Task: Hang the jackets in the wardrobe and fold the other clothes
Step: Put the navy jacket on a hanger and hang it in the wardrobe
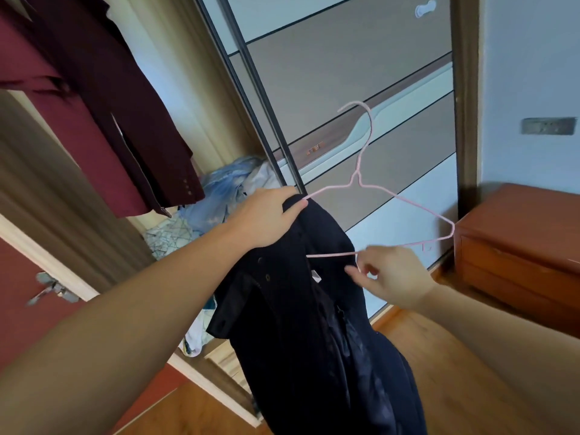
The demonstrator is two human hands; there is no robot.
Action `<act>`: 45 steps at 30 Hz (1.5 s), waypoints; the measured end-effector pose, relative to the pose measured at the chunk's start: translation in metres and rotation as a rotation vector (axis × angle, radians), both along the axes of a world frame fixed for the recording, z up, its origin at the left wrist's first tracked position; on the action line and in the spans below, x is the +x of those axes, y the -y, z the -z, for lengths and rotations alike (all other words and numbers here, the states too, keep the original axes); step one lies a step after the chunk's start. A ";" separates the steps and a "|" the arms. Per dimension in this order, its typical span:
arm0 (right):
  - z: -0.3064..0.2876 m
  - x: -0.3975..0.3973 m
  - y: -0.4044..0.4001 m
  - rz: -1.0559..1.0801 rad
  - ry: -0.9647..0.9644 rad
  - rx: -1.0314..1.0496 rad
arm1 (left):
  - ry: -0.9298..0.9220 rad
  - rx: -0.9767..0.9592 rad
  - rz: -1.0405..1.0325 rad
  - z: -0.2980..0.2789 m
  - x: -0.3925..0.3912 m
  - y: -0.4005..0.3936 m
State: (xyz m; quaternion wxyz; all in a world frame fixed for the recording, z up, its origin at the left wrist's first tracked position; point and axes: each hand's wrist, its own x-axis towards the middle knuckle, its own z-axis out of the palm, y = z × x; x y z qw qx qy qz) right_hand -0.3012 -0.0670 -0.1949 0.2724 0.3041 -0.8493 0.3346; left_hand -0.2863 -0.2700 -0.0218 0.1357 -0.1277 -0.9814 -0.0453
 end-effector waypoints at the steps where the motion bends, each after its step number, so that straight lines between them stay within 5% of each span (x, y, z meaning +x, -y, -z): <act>1: 0.014 0.001 0.007 0.000 0.133 0.153 | -0.014 -0.009 -0.002 -0.007 0.001 0.001; 3: 0.035 -0.003 0.021 0.057 0.369 0.303 | -0.056 -0.040 -0.006 -0.024 0.003 0.004; 8: 0.039 -0.024 0.055 0.116 0.652 0.164 | -0.162 -0.004 -0.022 -0.063 0.023 0.025; 13: 0.026 -0.045 0.082 0.137 0.588 0.191 | -0.234 0.062 -0.098 -0.078 0.045 0.074; 18: 0.005 -0.040 0.131 -0.327 0.929 -0.113 | -0.305 0.122 -0.112 -0.080 0.053 0.101; 27: -0.007 -0.073 0.133 -0.091 0.577 0.057 | -0.295 0.080 -0.127 -0.069 0.072 0.142; 32: -0.029 -0.088 0.101 -0.169 0.411 0.006 | -0.248 0.021 -0.132 -0.038 0.087 0.190; 45: -0.089 -0.111 0.068 -0.215 0.458 0.320 | -0.321 0.087 -0.102 -0.007 0.097 0.216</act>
